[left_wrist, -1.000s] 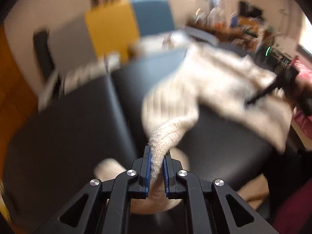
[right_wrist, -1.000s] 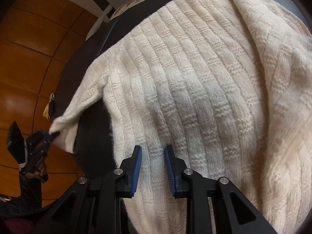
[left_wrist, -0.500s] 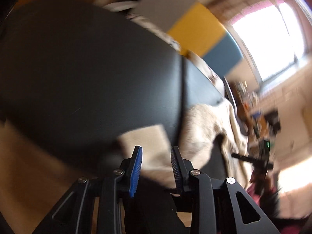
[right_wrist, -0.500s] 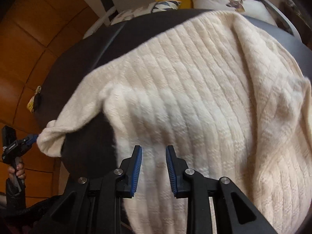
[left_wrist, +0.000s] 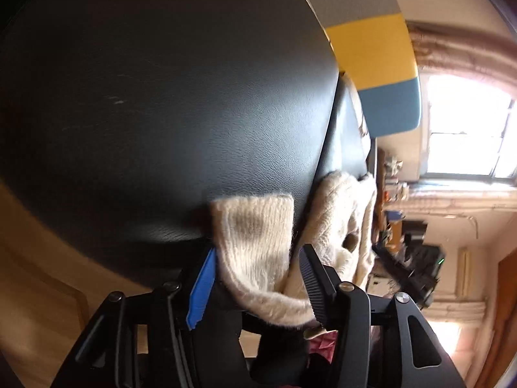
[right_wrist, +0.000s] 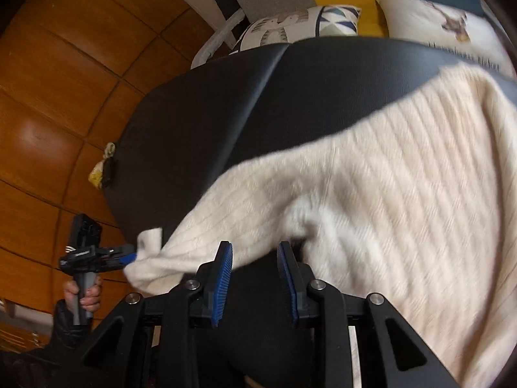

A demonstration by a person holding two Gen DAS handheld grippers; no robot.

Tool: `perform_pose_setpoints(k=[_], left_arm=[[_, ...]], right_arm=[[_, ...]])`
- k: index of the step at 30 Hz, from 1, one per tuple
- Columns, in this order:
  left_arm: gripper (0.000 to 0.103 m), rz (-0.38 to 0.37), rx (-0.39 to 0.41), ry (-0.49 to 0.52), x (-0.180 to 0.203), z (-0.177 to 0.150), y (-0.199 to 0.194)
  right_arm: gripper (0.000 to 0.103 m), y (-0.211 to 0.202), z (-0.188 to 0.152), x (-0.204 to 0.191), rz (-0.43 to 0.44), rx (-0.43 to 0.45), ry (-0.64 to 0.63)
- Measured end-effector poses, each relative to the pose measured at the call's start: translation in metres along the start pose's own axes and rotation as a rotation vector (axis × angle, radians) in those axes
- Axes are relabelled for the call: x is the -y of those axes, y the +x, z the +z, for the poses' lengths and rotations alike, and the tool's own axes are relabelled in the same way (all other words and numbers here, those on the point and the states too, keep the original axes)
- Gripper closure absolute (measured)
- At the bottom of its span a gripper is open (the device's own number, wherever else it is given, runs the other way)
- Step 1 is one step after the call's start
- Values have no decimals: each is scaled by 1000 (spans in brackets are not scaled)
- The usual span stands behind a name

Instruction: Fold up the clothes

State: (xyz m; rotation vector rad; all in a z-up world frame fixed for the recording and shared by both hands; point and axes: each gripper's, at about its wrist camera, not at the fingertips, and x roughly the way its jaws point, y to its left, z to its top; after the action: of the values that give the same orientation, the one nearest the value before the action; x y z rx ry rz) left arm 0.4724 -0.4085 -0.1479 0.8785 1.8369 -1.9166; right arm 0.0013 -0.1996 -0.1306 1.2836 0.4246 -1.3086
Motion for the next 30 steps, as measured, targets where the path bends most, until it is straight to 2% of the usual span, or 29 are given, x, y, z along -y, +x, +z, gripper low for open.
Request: perform_pose_setpoints(k=[2, 4, 5, 6, 7, 8, 10, 15, 17, 21, 27, 28, 29, 30], left_arm=[[41, 2, -13, 16, 8, 1, 1], [41, -5, -28, 11, 10, -1, 8], [51, 2, -30, 13, 11, -2, 10], [76, 31, -22, 25, 14, -4, 10], [88, 54, -7, 36, 15, -6, 10], [94, 62, 21, 44, 15, -8, 9], [95, 72, 79, 66, 16, -12, 6], [95, -12, 267, 189, 44, -20, -21], [95, -61, 329, 230, 53, -22, -34], [95, -101, 391, 267, 57, -27, -52], [95, -84, 391, 240, 39, -31, -59], [95, -79, 389, 227, 37, -28, -56], [95, -78, 389, 215, 37, -26, -53], [95, -85, 394, 205, 39, -21, -49]], right_arm=[[73, 9, 22, -6, -49, -43, -60], [72, 19, 43, -11, -95, -93, -118], [69, 25, 51, -17, -125, -126, -180], [69, 32, 58, -26, -158, -165, -259], [68, 39, 65, -35, -190, -203, -337], [68, 48, 68, -41, -215, -243, -397], [67, 66, 69, -51, -255, -325, -496], [59, 112, 73, -74, -353, -531, -743], [59, 127, 73, -71, -379, -597, -765], [58, 107, 85, -68, -383, -493, -735], [59, 70, 104, -65, -378, -305, -682], [65, 64, 108, -65, -377, -274, -673], [77, 58, 111, -64, -376, -243, -664], [82, 51, 114, -64, -374, -212, -654]])
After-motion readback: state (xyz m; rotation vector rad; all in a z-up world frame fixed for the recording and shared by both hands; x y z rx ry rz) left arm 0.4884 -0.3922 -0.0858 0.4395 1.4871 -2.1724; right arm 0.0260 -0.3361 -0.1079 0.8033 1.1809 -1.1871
